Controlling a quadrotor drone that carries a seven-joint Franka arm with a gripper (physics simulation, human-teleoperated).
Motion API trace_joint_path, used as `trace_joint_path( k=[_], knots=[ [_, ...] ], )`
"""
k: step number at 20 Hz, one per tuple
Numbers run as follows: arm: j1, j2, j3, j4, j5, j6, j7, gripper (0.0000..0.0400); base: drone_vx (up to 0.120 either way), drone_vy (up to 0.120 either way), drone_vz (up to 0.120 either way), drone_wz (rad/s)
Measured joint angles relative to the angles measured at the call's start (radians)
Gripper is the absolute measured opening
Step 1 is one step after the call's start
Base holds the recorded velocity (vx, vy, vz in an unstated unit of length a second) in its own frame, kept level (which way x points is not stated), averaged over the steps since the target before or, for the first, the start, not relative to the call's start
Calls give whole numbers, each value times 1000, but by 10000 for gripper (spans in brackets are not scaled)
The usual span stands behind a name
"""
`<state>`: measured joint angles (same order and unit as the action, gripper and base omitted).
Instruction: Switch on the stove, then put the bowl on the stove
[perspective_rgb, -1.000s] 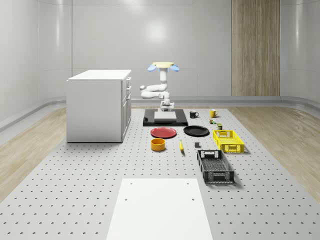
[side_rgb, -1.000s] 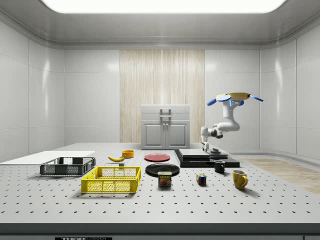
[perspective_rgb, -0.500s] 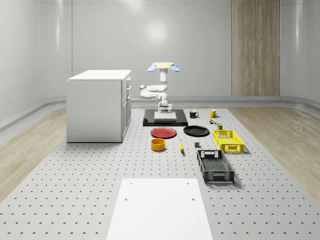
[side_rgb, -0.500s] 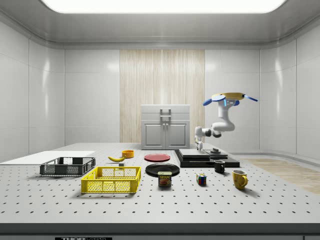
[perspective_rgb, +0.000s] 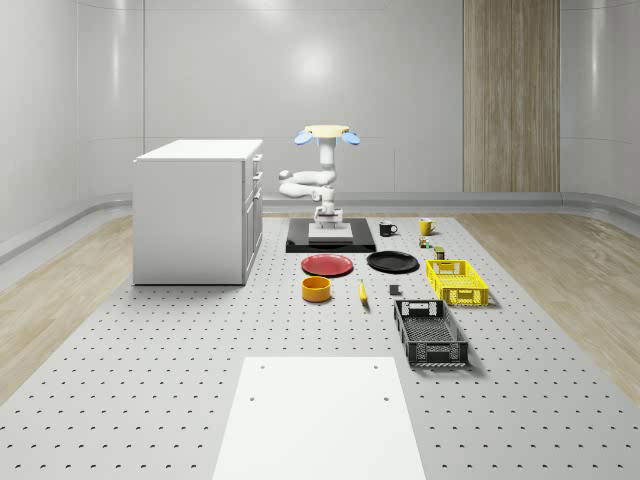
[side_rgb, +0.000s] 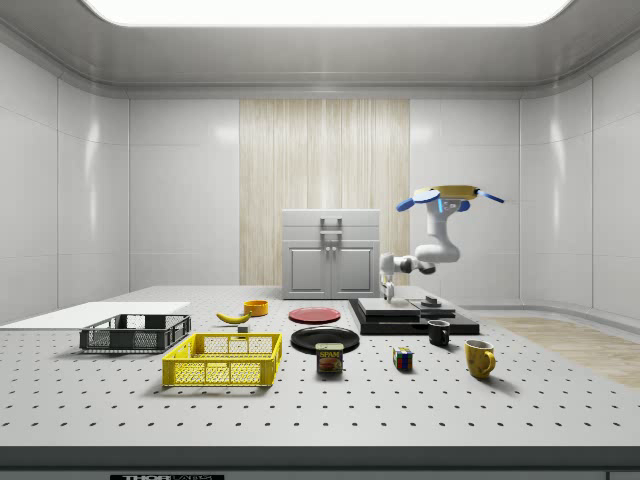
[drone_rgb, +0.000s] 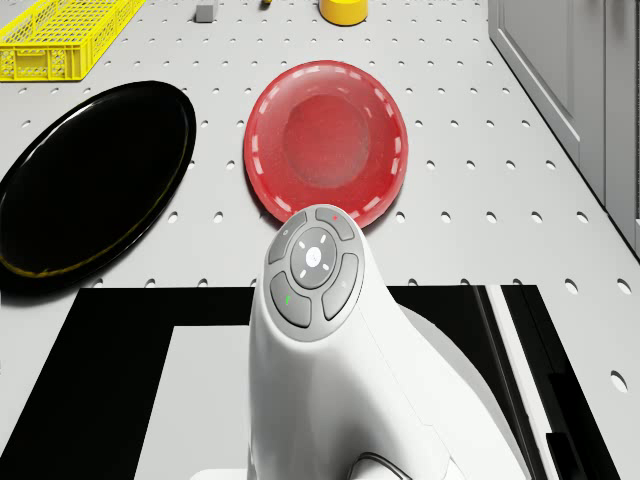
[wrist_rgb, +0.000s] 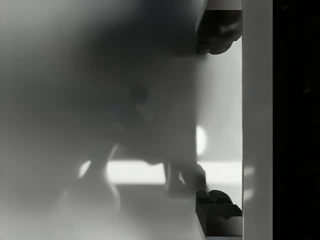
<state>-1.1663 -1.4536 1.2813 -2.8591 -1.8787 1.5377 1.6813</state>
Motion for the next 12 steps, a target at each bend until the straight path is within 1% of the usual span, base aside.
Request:
trace_joint_path(
  k=[12],
  knots=[
    [-2, -15, 3, 1, 6, 14, 1, 400, 120, 0, 0, 0]
  ],
)
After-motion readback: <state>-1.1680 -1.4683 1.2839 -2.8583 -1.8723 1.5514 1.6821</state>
